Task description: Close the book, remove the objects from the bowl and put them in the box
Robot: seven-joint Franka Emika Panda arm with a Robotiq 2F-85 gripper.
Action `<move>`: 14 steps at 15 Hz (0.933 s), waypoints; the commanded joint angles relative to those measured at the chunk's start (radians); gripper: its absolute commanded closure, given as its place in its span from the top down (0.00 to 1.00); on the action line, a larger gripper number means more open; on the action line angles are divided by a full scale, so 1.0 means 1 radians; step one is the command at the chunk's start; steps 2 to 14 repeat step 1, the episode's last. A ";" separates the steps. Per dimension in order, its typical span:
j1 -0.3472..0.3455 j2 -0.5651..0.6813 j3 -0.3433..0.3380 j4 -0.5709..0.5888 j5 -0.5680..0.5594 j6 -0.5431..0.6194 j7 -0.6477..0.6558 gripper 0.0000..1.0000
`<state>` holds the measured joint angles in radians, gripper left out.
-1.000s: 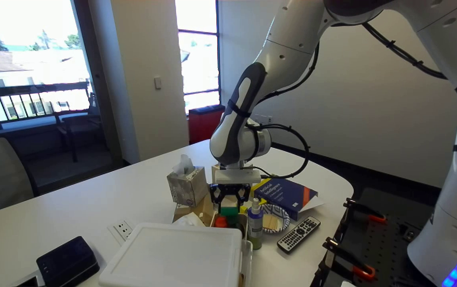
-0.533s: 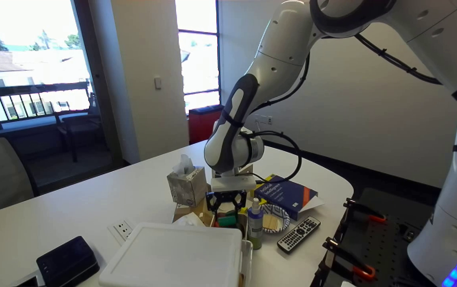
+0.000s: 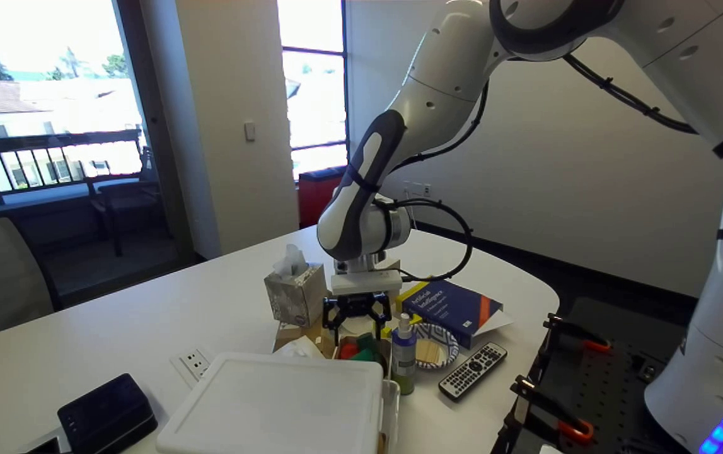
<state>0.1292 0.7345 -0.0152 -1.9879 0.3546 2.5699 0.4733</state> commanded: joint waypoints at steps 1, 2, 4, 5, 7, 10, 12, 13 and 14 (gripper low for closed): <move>0.028 -0.119 -0.058 -0.057 -0.092 -0.071 0.021 1.00; 0.028 -0.119 -0.058 -0.057 -0.092 -0.071 0.021 1.00; 0.028 -0.119 -0.058 -0.057 -0.092 -0.071 0.021 1.00; 0.028 -0.119 -0.058 -0.057 -0.092 -0.071 0.021 1.00; 0.028 -0.119 -0.058 -0.057 -0.092 -0.071 0.021 1.00; 0.028 -0.119 -0.058 -0.057 -0.092 -0.071 0.021 1.00; 0.028 -0.119 -0.058 -0.057 -0.092 -0.071 0.021 1.00; 0.028 -0.119 -0.058 -0.057 -0.092 -0.071 0.021 1.00; 0.028 -0.119 -0.058 -0.057 -0.092 -0.071 0.021 1.00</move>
